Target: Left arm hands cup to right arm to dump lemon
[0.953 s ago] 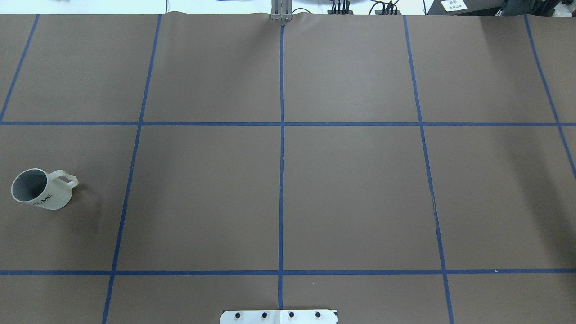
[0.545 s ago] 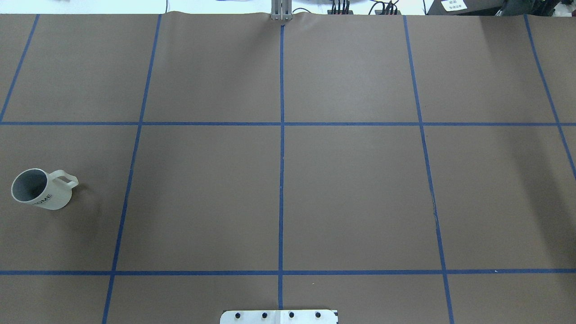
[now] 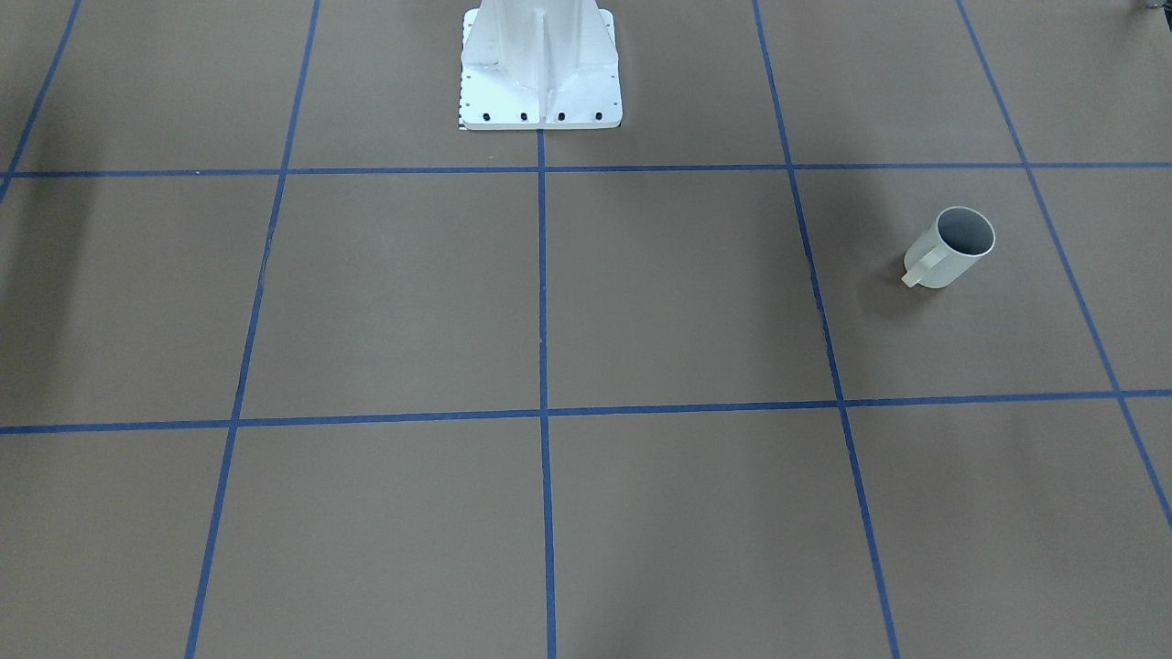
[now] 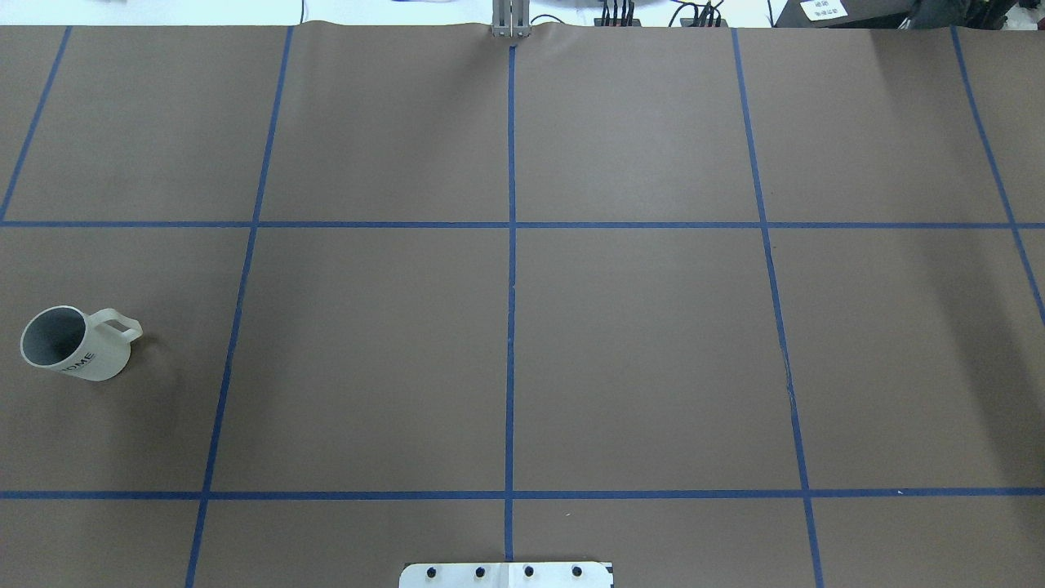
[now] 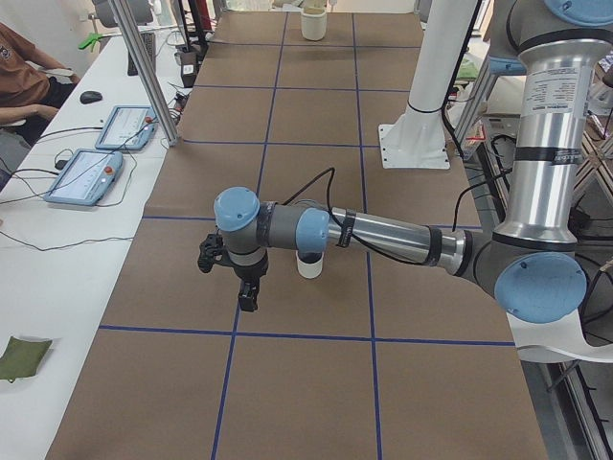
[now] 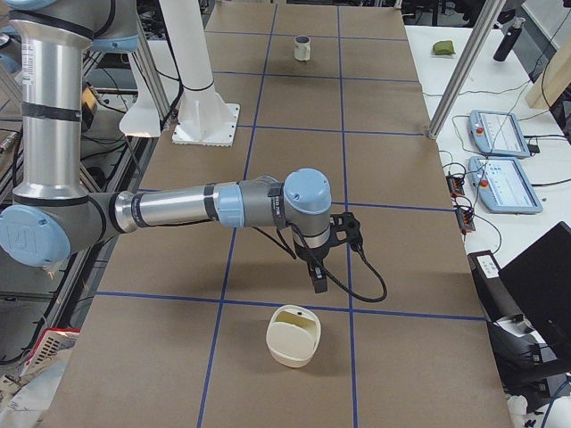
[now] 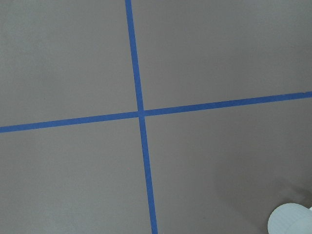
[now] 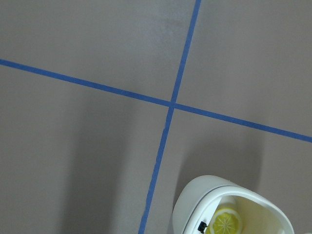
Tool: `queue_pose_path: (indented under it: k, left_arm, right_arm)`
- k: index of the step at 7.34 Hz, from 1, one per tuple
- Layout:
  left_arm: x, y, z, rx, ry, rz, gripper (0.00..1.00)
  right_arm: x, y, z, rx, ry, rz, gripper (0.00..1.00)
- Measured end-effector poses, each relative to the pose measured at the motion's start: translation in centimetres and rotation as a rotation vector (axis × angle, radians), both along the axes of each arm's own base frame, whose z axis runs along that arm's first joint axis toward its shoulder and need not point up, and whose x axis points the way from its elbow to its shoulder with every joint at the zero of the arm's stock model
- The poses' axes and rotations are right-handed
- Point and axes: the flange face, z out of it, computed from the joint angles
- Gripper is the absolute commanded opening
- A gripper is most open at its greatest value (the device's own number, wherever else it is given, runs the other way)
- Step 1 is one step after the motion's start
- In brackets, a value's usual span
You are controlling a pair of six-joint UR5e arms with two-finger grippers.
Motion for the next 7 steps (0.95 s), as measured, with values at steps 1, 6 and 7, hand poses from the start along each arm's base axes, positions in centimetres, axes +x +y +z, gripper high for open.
queue_pose_path:
  k: [1, 6, 7]
  left_arm:
    - [0.0, 0.1, 0.4, -0.009, 0.001, -0.001, 1.00]
    - [-0.4, 0.5, -0.7, 0.011, 0.009, -0.008, 1.00]
    - [-0.5, 0.5, -0.8, 0.015, 0.010, -0.008, 1.00]
  right_arm:
    - [0.2, 0.1, 0.0, -0.016, -0.005, 0.021, 1.00]
    - [-2.4, -0.9, -0.2, -0.024, 0.003, -0.024, 1.00]
    - [-4.1, -1.2, -0.1, -0.025, 0.006, -0.061, 1.00]
